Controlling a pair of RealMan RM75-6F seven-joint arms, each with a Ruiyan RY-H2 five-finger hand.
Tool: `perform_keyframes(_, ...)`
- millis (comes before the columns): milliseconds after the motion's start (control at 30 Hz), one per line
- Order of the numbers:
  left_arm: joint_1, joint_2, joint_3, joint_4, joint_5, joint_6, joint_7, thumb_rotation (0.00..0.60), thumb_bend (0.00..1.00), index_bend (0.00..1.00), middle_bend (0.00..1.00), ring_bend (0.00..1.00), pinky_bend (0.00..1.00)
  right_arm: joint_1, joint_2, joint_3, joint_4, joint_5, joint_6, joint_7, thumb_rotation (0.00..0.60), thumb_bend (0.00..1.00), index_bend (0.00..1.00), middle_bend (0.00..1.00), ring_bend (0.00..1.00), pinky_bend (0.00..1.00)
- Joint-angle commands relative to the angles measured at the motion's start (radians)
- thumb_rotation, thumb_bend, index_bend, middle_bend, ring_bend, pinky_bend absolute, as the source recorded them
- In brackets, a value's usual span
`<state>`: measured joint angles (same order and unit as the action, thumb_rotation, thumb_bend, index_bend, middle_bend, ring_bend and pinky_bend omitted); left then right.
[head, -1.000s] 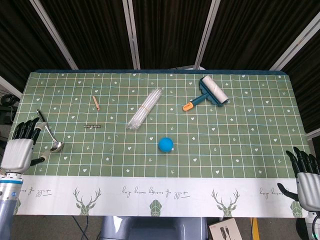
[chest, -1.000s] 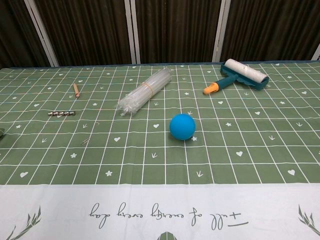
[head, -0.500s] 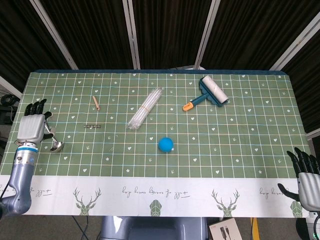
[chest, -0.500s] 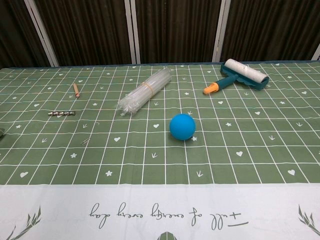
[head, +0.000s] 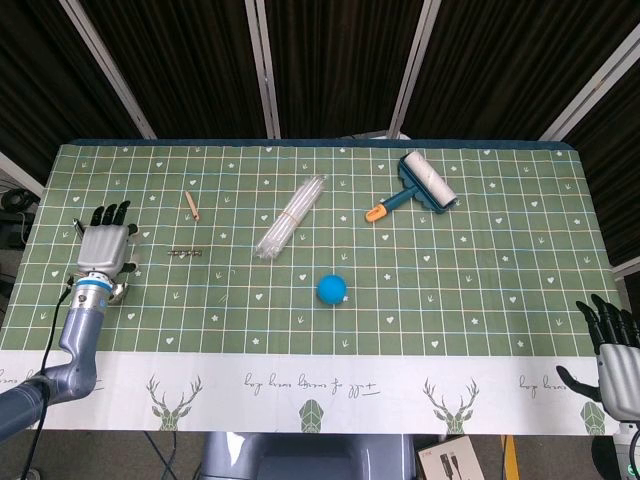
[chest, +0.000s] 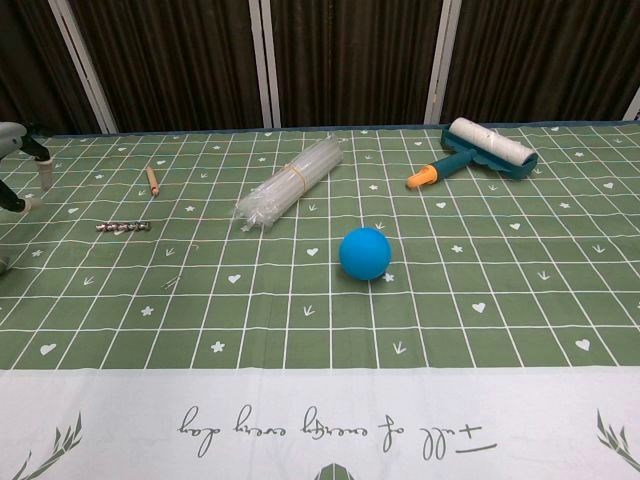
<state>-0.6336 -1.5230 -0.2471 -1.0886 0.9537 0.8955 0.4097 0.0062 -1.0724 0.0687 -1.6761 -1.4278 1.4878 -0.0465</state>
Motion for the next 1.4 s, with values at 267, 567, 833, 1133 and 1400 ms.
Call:
perform_keyframes(267,-0.085,-0.1,0.007,0.171,-0.038,-0.128,0.005,0.6,0.3,0.49,0.0,0.0,0.0,0.001,0.004,0.004,-0.006,0.013,-0.007,0.016,0.6,0.1,0.07,0.0,0.0,0.04)
perform_keyframes(567,-0.125,-0.161,0.01,0.292,-0.057,-0.199,-0.004,0.6,0.3,0.47,0.0,0.0,0.0,0.0,0.009,0.006,-0.011,0.023,-0.013,0.029,0.6,0.1,0.07,0.0,0.0,0.04)
perform_keyframes(833,-0.147,-0.207,0.011,0.362,-0.039,-0.226,-0.04,0.6,0.32,0.48,0.0,0.0,0.0,0.001,0.009,0.007,-0.014,0.026,-0.016,0.03,0.6,0.1,0.07,0.0,0.0,0.04)
perform_keyframes(1133,-0.156,-0.231,0.02,0.394,-0.016,-0.244,-0.061,0.6,0.34,0.49,0.0,0.0,0.0,0.002,0.007,0.008,-0.014,0.028,-0.016,0.028,0.6,0.1,0.07,0.0,0.0,0.04)
perform_keyframes(1400,-0.16,-0.244,0.019,0.41,-0.01,-0.251,-0.068,0.6,0.34,0.51,0.0,0.0,0.0,0.001,0.006,0.008,-0.014,0.027,-0.012,0.03,0.6,0.1,0.07,0.0,0.0,0.04)
